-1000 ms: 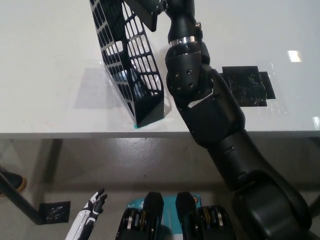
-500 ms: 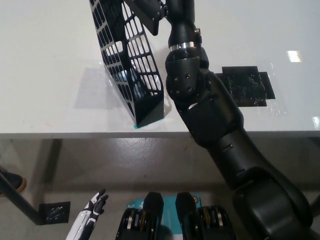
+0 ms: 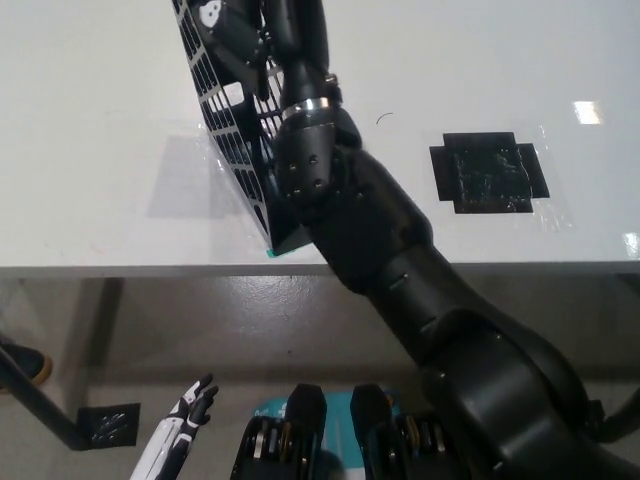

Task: A notebook is kept standing on the table on the right hand side and a black shelf is kept on the left hand side and the robot uses its right hand to grab the notebook and places it in the shelf

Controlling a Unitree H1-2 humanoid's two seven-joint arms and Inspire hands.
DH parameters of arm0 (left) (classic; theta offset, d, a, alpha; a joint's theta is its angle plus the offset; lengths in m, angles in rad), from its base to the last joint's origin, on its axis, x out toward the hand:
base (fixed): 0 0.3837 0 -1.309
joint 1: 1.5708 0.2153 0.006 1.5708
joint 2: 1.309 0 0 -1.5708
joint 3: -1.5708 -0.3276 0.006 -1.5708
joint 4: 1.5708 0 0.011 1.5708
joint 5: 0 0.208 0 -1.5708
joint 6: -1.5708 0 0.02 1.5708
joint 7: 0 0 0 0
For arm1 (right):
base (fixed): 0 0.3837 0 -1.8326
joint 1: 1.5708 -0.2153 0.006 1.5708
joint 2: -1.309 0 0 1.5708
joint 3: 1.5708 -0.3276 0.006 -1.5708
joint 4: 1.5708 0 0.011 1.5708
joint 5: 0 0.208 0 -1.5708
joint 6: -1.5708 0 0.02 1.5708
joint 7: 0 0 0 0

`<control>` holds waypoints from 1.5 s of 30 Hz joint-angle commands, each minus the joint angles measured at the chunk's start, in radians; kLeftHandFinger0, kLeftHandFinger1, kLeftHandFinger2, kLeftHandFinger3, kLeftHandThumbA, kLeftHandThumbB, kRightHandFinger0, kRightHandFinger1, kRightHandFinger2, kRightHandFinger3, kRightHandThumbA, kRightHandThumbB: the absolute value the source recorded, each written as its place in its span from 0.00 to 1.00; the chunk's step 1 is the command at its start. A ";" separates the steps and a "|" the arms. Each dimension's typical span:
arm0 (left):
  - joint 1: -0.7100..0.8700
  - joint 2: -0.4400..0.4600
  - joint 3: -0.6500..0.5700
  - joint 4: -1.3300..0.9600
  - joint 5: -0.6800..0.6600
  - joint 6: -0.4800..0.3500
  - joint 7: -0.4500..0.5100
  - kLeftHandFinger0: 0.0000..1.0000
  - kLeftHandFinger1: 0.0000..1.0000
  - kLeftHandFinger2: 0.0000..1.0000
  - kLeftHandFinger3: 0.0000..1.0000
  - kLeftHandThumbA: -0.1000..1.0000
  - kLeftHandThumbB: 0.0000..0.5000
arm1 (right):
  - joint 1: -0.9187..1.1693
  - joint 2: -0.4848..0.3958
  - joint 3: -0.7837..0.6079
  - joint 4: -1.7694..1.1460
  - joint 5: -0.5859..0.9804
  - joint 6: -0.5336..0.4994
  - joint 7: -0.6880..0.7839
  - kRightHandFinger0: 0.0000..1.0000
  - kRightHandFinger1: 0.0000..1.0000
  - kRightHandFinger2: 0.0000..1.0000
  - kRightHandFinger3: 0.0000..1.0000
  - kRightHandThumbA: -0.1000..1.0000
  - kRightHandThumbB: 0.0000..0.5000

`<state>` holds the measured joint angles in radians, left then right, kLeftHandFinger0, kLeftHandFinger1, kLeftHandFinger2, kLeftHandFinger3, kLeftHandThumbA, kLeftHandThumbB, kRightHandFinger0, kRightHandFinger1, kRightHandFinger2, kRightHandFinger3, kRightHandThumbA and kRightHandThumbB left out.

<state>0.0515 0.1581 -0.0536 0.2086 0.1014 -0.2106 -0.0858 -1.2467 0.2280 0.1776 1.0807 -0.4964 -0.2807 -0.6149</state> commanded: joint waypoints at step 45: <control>-0.018 0.018 -0.001 -0.011 0.029 -0.024 0.016 1.00 1.00 1.00 1.00 1.00 0.15 | 0.296 -0.231 0.083 -1.190 -0.005 0.259 0.385 1.00 1.00 1.00 1.00 1.00 0.72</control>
<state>0.0473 0.1605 -0.0520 0.2137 0.0942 -0.1989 -0.0878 -1.0536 0.1319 0.2802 0.5324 -0.4975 -0.1452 -0.4692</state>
